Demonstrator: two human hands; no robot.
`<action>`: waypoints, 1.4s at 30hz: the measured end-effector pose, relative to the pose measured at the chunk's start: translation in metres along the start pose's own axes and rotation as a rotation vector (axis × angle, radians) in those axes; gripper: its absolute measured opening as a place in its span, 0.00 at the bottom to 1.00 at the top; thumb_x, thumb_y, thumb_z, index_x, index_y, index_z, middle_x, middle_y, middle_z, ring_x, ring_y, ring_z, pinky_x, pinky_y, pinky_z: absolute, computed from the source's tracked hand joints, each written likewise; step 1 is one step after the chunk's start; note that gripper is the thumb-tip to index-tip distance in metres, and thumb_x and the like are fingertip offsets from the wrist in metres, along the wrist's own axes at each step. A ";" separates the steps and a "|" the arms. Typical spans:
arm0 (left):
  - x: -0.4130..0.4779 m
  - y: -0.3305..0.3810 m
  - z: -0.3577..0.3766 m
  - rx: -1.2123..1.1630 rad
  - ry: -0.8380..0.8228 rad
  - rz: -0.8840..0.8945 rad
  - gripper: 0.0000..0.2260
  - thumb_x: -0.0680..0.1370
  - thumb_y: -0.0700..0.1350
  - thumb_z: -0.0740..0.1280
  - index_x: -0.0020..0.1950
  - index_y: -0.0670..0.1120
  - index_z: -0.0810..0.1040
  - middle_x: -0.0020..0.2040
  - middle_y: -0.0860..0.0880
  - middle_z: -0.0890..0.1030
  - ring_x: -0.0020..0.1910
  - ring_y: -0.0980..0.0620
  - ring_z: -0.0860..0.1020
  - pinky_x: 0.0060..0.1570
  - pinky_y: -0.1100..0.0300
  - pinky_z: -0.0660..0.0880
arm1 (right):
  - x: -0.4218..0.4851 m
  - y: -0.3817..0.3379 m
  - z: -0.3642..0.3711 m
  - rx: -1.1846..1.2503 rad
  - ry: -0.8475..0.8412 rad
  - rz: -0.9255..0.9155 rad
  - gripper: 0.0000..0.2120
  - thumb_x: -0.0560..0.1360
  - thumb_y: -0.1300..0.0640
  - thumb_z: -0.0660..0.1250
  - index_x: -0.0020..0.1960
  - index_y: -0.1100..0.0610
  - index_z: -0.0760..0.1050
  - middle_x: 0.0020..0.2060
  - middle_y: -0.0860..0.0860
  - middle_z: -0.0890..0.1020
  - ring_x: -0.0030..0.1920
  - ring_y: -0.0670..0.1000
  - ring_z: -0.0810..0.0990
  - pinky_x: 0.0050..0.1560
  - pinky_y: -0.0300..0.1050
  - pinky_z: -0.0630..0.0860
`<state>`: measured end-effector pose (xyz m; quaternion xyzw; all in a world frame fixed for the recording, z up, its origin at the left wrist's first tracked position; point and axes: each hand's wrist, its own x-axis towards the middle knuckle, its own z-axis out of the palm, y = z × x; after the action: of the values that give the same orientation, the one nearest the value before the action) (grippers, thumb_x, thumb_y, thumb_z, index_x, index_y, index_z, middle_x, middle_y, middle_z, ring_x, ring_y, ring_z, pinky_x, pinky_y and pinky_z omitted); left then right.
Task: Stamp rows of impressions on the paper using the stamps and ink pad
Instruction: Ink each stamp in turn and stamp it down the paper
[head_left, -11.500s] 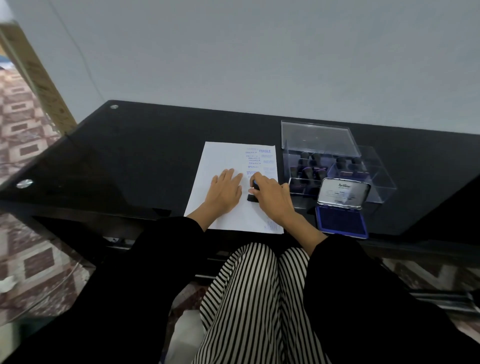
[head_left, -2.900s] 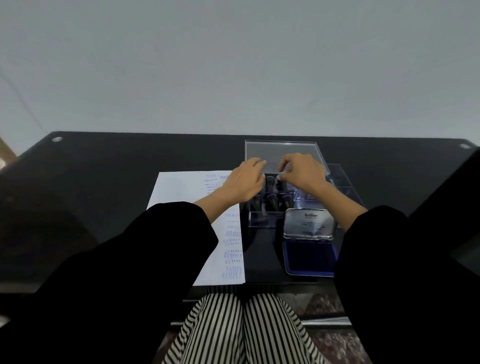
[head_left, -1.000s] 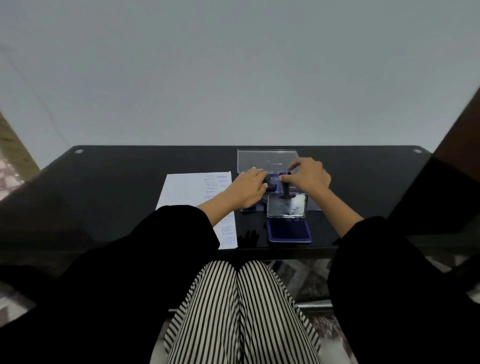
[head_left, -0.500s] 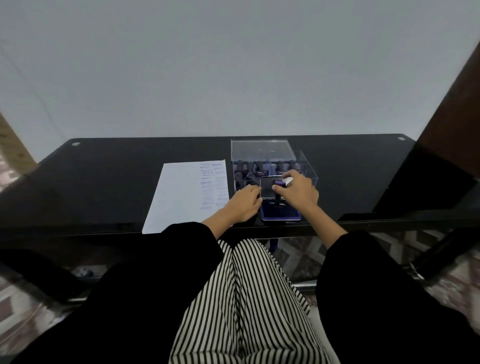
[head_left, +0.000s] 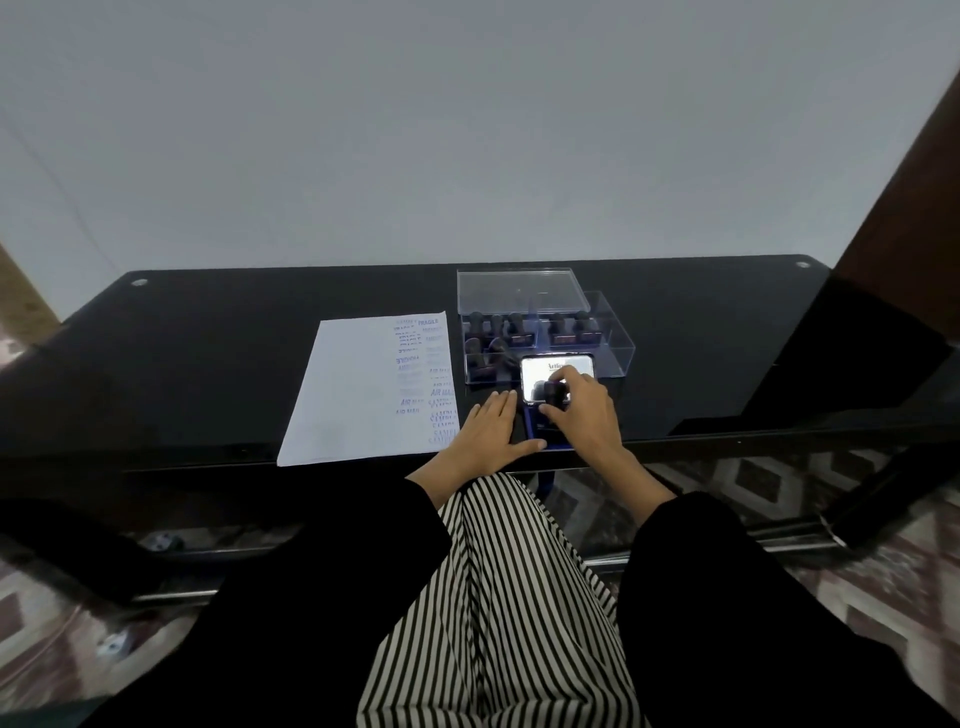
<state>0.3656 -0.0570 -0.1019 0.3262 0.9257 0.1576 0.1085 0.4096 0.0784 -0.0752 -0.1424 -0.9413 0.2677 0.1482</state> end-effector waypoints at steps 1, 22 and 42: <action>0.001 -0.001 0.001 -0.002 0.003 0.005 0.38 0.78 0.61 0.57 0.77 0.39 0.45 0.78 0.42 0.49 0.77 0.47 0.48 0.75 0.49 0.47 | 0.001 0.001 0.000 0.022 0.014 0.001 0.16 0.72 0.58 0.71 0.56 0.56 0.71 0.52 0.55 0.78 0.50 0.55 0.79 0.49 0.49 0.77; 0.011 -0.003 0.008 0.091 0.077 0.030 0.37 0.75 0.63 0.61 0.75 0.42 0.57 0.75 0.40 0.56 0.75 0.42 0.53 0.74 0.45 0.53 | 0.002 0.001 0.000 -0.112 -0.076 -0.188 0.11 0.75 0.66 0.64 0.57 0.62 0.69 0.55 0.57 0.69 0.50 0.56 0.74 0.47 0.45 0.73; 0.017 -0.006 0.011 0.114 0.075 0.037 0.35 0.76 0.62 0.59 0.74 0.42 0.57 0.73 0.39 0.59 0.74 0.41 0.56 0.72 0.43 0.56 | 0.000 0.001 0.022 -0.259 0.054 -0.158 0.13 0.74 0.64 0.62 0.57 0.57 0.67 0.54 0.53 0.72 0.54 0.54 0.73 0.53 0.50 0.69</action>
<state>0.3524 -0.0484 -0.1163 0.3430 0.9304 0.1186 0.0520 0.4019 0.0693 -0.0933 -0.0928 -0.9719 0.1277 0.1746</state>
